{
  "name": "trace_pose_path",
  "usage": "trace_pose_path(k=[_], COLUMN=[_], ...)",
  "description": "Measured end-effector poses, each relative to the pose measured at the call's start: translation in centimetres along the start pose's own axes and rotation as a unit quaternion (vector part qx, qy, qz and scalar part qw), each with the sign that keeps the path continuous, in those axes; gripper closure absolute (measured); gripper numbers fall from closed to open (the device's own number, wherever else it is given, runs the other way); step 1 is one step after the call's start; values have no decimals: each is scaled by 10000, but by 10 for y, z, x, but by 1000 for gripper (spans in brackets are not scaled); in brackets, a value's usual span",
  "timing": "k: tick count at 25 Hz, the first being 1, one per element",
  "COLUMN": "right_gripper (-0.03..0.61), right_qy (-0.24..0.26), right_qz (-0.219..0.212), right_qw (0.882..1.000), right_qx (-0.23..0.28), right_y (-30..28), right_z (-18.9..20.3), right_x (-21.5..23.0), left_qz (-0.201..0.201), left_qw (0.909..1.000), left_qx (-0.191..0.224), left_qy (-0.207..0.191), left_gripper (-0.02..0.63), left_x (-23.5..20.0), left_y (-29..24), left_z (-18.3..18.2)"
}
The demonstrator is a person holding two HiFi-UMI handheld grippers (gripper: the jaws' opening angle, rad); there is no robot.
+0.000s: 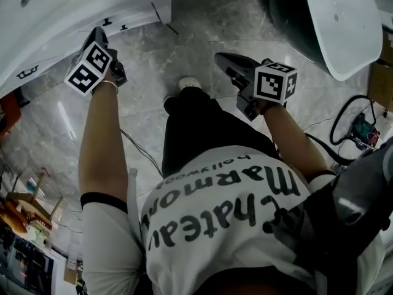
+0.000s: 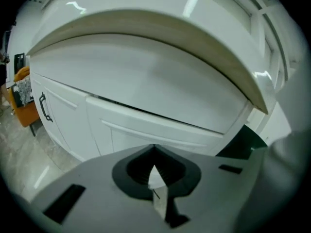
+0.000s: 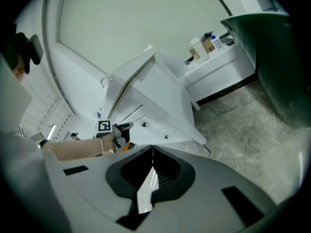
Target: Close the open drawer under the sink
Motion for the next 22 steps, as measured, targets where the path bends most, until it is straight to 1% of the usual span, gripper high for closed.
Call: trace_pose_path(k=[3,5,9,13,18,22], right_gripper=[568,568,568,568,568,568], right_qy=[139,282,632,781,1197,1448], right_qz=[-35,-118,-354,-421,-660,-774], right_qw=[9998,9994,9971,9957,9902,9857], right_qx=[139,177,220,264,268,380], right_y=[16,21,24,31,28,34], right_z=[-15,-23,-35,-32,-39,-48], right_x=[-15,-28,-59,-92,-130,-155], left_qz=[-34,14,196,502,621,756], left_qw=[9998,9995,9975,9935,9889,9840], left_qx=[-80,-37,251,524,908,1089], left_qy=[-160,-303,-635,-875,-996,-1190], left_gripper=[607,607,607,607,607,607], left_x=[8,13,26,41,51,69], left_y=[30,53,103,154,207,237], left_z=[5,4,-19,-38,-55,-62])
Point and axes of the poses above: the fingertips, and each gripper's own axes: y backward along the fingers, x to its right, z out of its underside, the point moved 2 cm from there along y, backward along the fingers, and after that the axes turned 4 degrees about y, right-handed, at the moved point
